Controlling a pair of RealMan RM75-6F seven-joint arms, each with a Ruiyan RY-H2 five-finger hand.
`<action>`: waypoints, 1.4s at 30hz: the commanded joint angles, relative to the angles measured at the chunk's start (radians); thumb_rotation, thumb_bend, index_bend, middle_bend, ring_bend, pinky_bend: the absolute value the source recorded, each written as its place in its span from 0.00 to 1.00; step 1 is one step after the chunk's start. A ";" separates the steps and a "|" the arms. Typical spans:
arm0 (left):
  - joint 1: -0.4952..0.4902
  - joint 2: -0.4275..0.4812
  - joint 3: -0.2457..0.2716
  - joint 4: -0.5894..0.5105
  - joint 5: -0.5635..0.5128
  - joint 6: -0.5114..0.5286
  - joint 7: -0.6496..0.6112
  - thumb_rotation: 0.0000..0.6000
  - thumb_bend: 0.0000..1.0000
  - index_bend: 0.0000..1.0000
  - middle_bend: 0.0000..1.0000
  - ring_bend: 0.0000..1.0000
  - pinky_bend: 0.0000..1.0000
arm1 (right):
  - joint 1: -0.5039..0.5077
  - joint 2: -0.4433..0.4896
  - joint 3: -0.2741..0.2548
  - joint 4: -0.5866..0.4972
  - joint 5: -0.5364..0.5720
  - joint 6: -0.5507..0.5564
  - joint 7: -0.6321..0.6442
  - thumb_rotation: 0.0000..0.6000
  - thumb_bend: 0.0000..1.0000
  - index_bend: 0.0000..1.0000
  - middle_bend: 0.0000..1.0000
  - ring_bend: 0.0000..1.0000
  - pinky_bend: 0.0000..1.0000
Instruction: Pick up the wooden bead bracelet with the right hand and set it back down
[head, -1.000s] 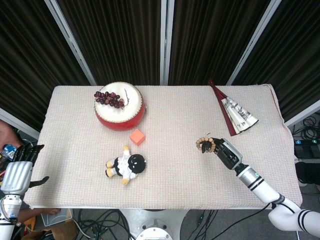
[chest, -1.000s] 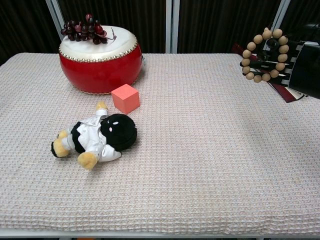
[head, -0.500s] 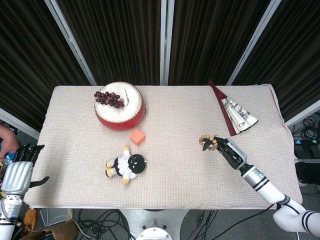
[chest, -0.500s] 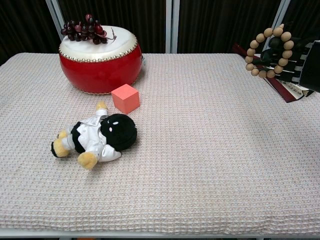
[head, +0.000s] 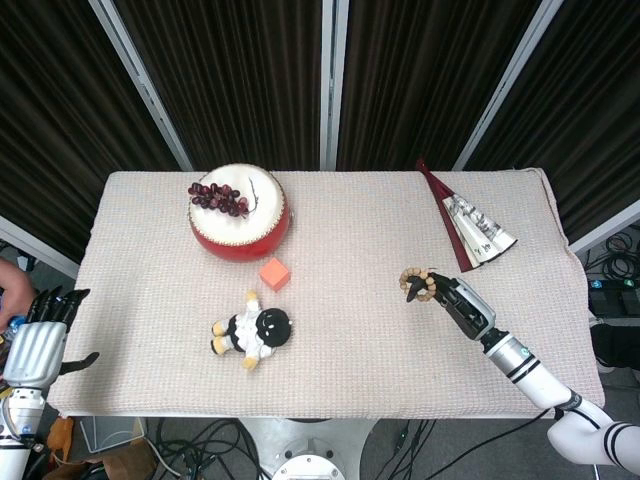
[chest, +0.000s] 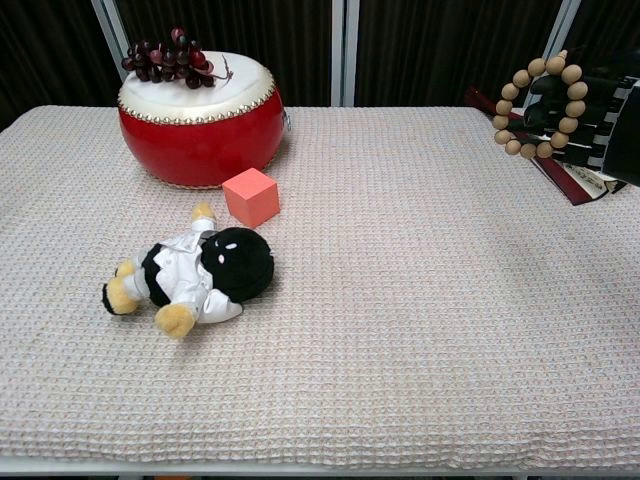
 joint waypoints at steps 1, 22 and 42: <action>0.000 0.002 0.000 -0.004 -0.001 0.000 0.003 1.00 0.00 0.11 0.12 0.00 0.01 | 0.002 -0.002 -0.002 0.001 -0.001 -0.001 0.003 0.33 0.36 0.39 0.46 0.14 0.00; 0.004 0.004 -0.001 -0.012 0.002 0.013 0.004 1.00 0.00 0.11 0.12 0.00 0.01 | -0.036 0.030 0.012 -0.034 0.033 0.040 -0.020 0.33 0.64 0.64 0.61 0.25 0.00; -0.001 0.002 -0.003 -0.008 -0.002 0.005 0.007 1.00 0.00 0.11 0.12 0.00 0.01 | -0.052 0.036 0.041 -0.049 0.067 0.023 -0.041 0.32 0.55 0.71 0.65 0.29 0.00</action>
